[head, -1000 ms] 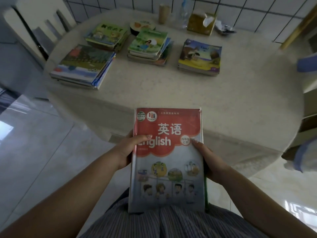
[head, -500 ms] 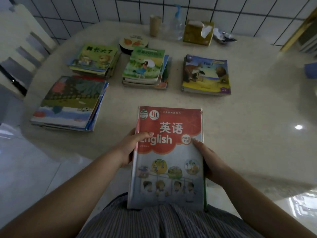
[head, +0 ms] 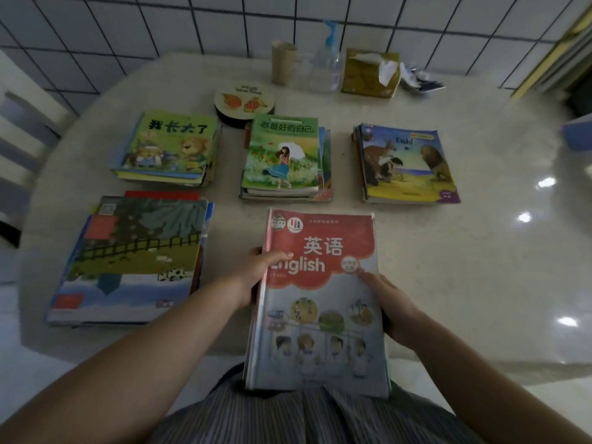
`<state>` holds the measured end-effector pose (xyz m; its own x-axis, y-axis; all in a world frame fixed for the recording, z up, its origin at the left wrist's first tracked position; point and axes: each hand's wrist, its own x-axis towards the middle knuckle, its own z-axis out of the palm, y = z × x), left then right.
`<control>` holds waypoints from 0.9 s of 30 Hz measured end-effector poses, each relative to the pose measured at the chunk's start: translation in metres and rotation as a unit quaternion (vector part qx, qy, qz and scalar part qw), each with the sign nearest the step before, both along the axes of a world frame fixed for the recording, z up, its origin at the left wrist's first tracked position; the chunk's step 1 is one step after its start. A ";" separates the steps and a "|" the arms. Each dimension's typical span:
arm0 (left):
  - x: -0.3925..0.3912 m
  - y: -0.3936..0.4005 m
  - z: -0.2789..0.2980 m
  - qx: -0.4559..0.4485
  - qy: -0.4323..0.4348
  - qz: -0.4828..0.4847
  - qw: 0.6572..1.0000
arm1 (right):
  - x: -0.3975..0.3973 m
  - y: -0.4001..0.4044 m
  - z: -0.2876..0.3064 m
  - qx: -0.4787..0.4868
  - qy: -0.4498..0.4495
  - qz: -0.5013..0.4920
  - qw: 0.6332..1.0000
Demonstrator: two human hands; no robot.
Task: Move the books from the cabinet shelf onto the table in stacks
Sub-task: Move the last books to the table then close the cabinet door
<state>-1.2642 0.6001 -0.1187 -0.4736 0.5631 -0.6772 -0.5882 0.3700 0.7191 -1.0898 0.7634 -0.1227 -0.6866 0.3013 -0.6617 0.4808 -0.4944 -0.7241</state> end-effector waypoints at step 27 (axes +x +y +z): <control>-0.050 0.000 -0.013 -0.084 0.079 0.018 0.993 | -0.060 0.015 0.013 0.317 -0.111 0.208 0.918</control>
